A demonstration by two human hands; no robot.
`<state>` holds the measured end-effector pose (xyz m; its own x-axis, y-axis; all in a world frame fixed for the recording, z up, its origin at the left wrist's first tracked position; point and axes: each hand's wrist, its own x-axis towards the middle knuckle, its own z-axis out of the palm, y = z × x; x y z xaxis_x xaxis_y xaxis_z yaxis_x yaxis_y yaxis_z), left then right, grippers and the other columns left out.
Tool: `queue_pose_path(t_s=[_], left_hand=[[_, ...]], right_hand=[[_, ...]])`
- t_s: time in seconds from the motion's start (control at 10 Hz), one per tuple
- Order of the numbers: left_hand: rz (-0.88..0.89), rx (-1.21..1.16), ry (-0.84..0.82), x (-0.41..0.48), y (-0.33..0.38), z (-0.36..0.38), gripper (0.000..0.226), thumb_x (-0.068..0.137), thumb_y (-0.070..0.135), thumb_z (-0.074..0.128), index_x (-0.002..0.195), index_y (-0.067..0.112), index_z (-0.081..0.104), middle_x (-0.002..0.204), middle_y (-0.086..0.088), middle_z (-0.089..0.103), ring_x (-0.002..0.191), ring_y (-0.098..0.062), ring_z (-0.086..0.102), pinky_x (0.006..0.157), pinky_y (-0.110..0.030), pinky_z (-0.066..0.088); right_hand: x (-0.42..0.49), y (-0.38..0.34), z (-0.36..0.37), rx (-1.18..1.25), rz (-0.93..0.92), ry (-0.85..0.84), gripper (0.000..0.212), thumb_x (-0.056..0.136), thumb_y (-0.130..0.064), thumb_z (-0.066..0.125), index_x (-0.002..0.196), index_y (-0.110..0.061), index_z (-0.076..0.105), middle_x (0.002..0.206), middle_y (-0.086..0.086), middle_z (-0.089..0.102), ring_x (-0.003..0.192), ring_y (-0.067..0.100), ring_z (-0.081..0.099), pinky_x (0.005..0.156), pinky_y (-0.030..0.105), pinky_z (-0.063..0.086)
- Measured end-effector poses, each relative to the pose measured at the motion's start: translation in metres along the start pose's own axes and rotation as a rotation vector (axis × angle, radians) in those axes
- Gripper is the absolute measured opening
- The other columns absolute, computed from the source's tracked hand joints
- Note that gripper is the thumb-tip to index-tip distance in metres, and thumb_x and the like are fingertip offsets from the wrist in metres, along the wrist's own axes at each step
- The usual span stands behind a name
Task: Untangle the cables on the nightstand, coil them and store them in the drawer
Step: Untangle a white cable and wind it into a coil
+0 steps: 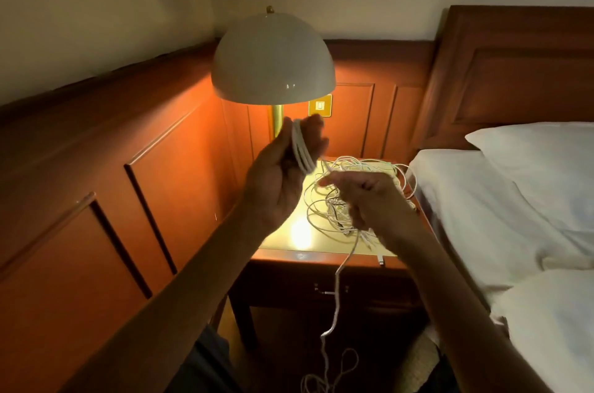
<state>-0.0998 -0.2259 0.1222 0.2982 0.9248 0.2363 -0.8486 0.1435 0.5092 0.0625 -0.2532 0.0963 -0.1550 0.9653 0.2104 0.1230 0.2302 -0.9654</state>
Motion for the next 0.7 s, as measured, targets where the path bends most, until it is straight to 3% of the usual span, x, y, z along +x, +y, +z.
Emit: queue_pose_path(t_s=[0.1,0.2,0.3,0.4,0.5,0.6,0.7], left_hand=[[0.335,0.354,0.181,0.02,-0.019,-0.018,0.026,0.103,0.018,0.048,0.117,0.002,0.063,0.101,-0.009,0.076,0.099,-0.021,0.073,0.083,-0.031,0.059],[0.909,1.64,-0.163,0.021,-0.023,-0.058,0.024,0.102,0.014,0.054,0.11,-0.002,0.07,0.109,-0.012,0.074,0.105,-0.023,0.071,0.09,-0.035,0.058],[0.83,1.847,-0.501,0.009,-0.025,-0.062,0.023,0.102,0.011,0.053,0.097,-0.003,0.07,0.088,-0.011,0.074,0.078,-0.018,0.072,0.069,-0.033,0.06],[0.13,1.46,-0.56,0.0,-0.015,-0.035,0.039,0.106,0.02,0.044,0.087,0.001,0.072,0.07,-0.006,0.071,0.059,-0.015,0.068,0.057,-0.026,0.053],[-0.231,0.788,-0.474,-0.011,-0.005,-0.009,0.043,0.1,0.025,0.04,0.085,0.005,0.075,0.068,-0.005,0.072,0.059,-0.014,0.069,0.058,-0.023,0.057],[-0.104,0.192,-0.156,-0.003,-0.013,-0.001,0.039,0.092,0.025,0.044,0.097,0.0,0.074,0.088,-0.01,0.076,0.08,-0.017,0.075,0.076,-0.029,0.061],[0.223,0.537,0.087,0.021,-0.027,-0.024,0.03,0.096,0.028,0.055,0.11,0.006,0.07,0.105,-0.007,0.076,0.1,-0.021,0.073,0.087,-0.036,0.059]], right_hand=[[-0.015,0.008,0.022,-0.274,-0.039,-0.016,0.021,0.101,-0.023,0.057,0.105,-0.016,0.076,0.052,-0.01,0.048,0.041,0.003,0.04,0.046,0.024,0.037],[-0.014,-0.009,0.002,-0.662,-0.166,-0.032,0.016,0.096,-0.03,0.064,0.096,-0.023,0.079,0.055,-0.01,0.06,0.047,0.002,0.052,0.052,0.021,0.039],[-0.004,-0.033,-0.035,-0.71,-0.191,-0.049,0.006,0.086,-0.028,0.076,0.086,-0.023,0.081,0.058,-0.015,0.066,0.049,-0.002,0.055,0.049,0.01,0.037],[0.004,-0.032,-0.058,-0.396,-0.11,-0.119,0.004,0.077,-0.026,0.08,0.078,-0.023,0.081,0.053,-0.007,0.063,0.039,0.005,0.042,0.043,0.018,0.034],[0.006,-0.007,-0.052,0.054,-0.123,-0.136,0.011,0.082,-0.022,0.07,0.079,-0.022,0.081,0.048,-0.003,0.047,0.037,0.007,0.03,0.041,0.018,0.023],[0.003,0.022,-0.018,0.22,-0.058,-0.063,0.019,0.094,-0.015,0.061,0.09,-0.019,0.079,0.058,0.004,0.036,0.042,0.009,0.024,0.042,0.022,0.016],[-0.008,0.038,0.005,0.109,0.027,-0.036,0.019,0.099,-0.02,0.061,0.1,-0.013,0.078,0.061,0.011,0.042,0.046,0.016,0.031,0.042,0.024,0.026]])
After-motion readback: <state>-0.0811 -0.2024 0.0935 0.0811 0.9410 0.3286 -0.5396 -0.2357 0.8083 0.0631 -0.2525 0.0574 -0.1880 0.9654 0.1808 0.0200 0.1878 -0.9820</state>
